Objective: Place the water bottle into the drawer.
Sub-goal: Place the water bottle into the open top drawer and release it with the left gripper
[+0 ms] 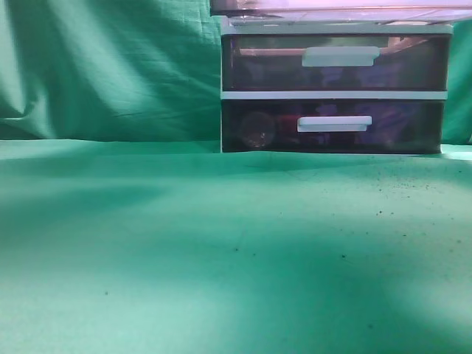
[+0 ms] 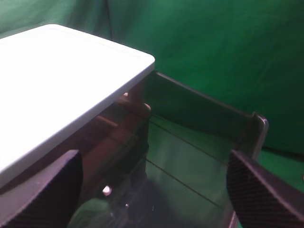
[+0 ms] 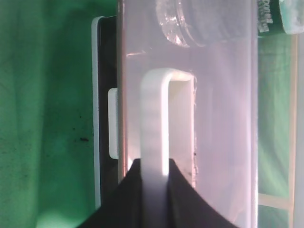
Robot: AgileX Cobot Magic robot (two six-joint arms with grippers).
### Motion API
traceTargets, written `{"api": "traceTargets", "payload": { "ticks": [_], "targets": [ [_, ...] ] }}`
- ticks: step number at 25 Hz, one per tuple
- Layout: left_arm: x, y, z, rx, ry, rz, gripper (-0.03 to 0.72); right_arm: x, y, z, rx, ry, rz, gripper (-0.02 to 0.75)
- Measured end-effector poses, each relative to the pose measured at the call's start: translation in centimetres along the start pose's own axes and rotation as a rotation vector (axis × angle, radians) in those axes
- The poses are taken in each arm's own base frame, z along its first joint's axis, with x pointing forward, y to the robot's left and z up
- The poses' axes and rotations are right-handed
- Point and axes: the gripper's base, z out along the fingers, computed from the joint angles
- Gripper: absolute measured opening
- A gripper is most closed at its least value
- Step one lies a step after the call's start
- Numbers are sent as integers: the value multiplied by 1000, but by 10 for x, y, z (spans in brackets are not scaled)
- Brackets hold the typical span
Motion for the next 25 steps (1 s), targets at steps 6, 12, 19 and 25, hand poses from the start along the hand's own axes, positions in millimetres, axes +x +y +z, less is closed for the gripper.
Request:
{"api": "traceTargets", "payload": {
  "ticks": [6,12,19,25],
  "targets": [
    [9,-6,33,25,-144,39,551,0,1,1,-4,1,-3,75],
    [23,-26,79,38,-306,136,551,0,1,1,-4,1,5,75],
    [15,-31,85,12,-332,154,551,1,2,1,-6,6,22,75],
    [1,-29,63,-65,-193,262,275,1,1,1,0,5,-10,75]
  ]
}}
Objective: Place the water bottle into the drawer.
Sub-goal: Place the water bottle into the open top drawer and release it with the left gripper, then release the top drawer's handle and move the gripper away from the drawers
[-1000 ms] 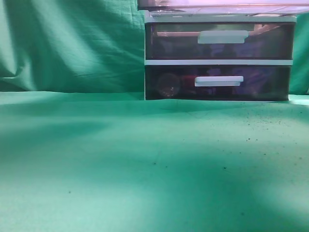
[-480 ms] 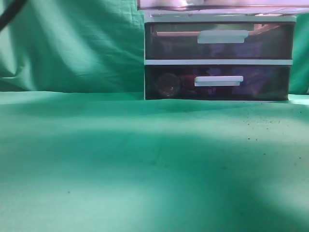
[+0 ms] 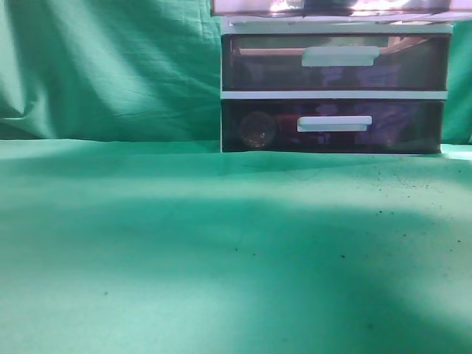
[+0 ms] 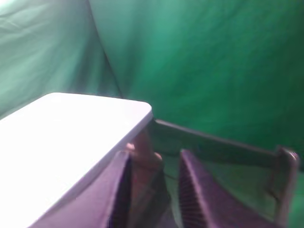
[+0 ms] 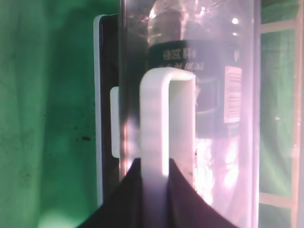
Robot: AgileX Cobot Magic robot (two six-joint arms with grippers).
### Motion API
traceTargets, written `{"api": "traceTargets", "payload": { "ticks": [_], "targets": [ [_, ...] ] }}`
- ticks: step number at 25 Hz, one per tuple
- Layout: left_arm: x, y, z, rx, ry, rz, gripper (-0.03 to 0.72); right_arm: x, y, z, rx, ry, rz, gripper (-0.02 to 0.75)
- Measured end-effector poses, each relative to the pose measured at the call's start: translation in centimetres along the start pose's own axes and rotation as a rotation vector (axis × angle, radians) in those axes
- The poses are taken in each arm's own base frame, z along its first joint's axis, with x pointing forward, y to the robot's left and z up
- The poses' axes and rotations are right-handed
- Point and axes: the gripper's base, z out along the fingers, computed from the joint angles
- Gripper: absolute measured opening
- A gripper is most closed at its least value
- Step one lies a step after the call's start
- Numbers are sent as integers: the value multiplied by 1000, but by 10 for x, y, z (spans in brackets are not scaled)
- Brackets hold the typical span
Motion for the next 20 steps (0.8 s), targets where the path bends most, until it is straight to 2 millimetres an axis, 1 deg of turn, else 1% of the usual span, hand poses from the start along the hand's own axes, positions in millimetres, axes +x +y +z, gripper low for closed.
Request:
{"api": "traceTargets", "payload": {
  "ticks": [2,3,4,5,7,10,12,15,17,20],
  "targets": [
    [-7,-6,-13,76,107,33,105,0,-1,0,8,-1,-39,75],
    [-8,-9,-27,112,253,32,43,0,-1,0,11,-1,-55,75],
    [-9,-8,-34,91,329,20,0,0,-1,0,14,-1,-68,75],
    [-8,-6,-41,59,403,-12,0,0,-2,0,17,-2,-78,75],
    [-11,5,-59,-70,541,-16,0,0,-2,0,24,1,-74,75],
    [-32,20,-95,-293,627,-91,0,1,-4,0,41,13,-41,75],
    [-53,23,-122,-365,632,-138,0,0,-11,0,65,15,-12,75],
    [-78,20,-154,-401,619,-177,0,-3,-26,5,101,9,15,75],
    [-93,17,-175,-414,596,-194,0,-6,-32,15,104,9,16,75],
    [-104,10,-202,-420,573,-209,0,-5,-40,37,97,29,28,75]
  ]
}}
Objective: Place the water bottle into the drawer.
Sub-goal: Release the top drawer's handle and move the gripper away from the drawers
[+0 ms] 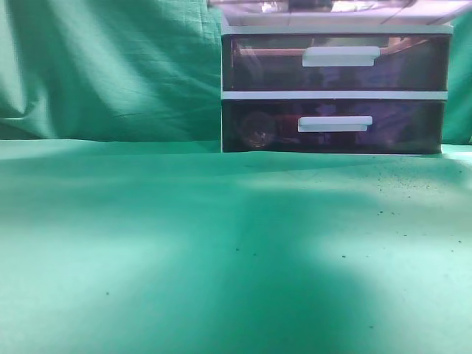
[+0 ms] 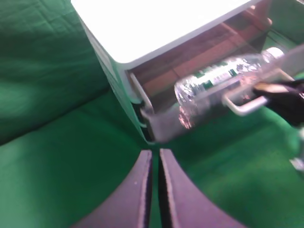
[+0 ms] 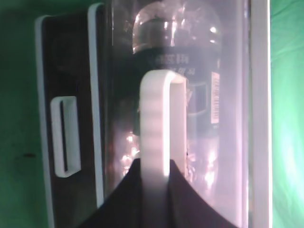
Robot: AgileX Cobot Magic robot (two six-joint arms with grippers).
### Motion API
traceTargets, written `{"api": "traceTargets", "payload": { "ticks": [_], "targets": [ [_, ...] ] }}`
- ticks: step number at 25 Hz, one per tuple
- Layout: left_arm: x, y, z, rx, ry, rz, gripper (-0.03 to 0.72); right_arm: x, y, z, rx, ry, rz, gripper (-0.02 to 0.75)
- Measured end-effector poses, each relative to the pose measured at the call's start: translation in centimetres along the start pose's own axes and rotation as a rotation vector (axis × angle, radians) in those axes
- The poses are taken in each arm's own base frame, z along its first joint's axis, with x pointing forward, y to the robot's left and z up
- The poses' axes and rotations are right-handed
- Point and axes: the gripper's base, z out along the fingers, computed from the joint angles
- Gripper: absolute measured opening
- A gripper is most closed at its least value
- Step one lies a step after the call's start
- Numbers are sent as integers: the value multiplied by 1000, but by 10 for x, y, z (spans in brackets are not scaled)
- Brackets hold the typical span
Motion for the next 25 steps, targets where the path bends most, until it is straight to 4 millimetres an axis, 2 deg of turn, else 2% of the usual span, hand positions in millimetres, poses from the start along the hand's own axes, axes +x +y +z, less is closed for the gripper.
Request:
{"api": "traceTargets", "payload": {
  "ticks": [7,11,15,24,25],
  "targets": [
    [50,-2,-48,88,22,-43,0,17,-17,51,4,31,16,75],
    [83,-5,-64,125,6,-60,0,28,-28,73,15,21,-3,75],
    [104,-6,-73,139,10,-68,0,36,-35,88,25,18,-44,75],
    [107,-7,-73,142,1,-73,0,33,-37,97,21,-19,-45,75],
    [107,-7,-73,140,1,-71,0,32,-37,97,18,-37,-35,127]
  ]
}}
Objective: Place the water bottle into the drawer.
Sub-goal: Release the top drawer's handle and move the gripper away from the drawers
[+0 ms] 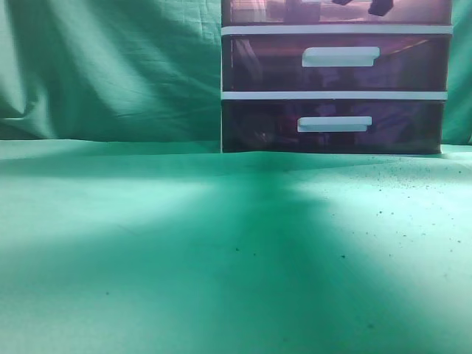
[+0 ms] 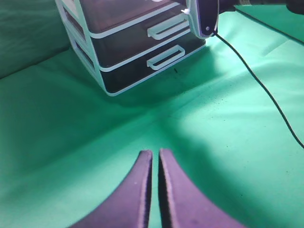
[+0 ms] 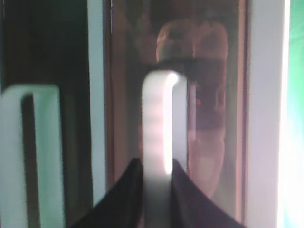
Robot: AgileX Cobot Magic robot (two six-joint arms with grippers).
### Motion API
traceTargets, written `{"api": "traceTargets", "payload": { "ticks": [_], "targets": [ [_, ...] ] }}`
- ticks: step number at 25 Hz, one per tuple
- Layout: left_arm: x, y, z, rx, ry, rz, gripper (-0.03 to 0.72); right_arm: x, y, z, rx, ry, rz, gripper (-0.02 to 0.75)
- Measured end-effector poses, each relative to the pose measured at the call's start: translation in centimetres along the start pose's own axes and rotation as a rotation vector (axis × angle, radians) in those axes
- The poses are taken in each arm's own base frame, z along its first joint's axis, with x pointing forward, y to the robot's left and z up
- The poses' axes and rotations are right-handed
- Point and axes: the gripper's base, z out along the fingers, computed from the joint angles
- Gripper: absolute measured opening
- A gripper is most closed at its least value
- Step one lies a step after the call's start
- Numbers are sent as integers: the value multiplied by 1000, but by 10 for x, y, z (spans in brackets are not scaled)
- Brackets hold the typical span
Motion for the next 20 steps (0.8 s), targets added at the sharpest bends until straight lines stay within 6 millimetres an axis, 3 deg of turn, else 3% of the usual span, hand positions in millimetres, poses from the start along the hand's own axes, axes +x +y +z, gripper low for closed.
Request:
{"api": "traceTargets", "payload": {
  "ticks": [5,8,16,20],
  "targets": [
    [0,2,0,-21,-1,16,0,-10,-1,-3,-27,-110,93,372],
    [0,2,0,-22,-1,16,0,-13,-10,-13,-6,-128,143,470],
    [0,2,0,-24,-1,18,0,-23,-40,-47,35,-229,366,479],
    [2,1,-7,-12,-40,11,0,-39,-61,-82,-17,-395,652,479]
  ]
}}
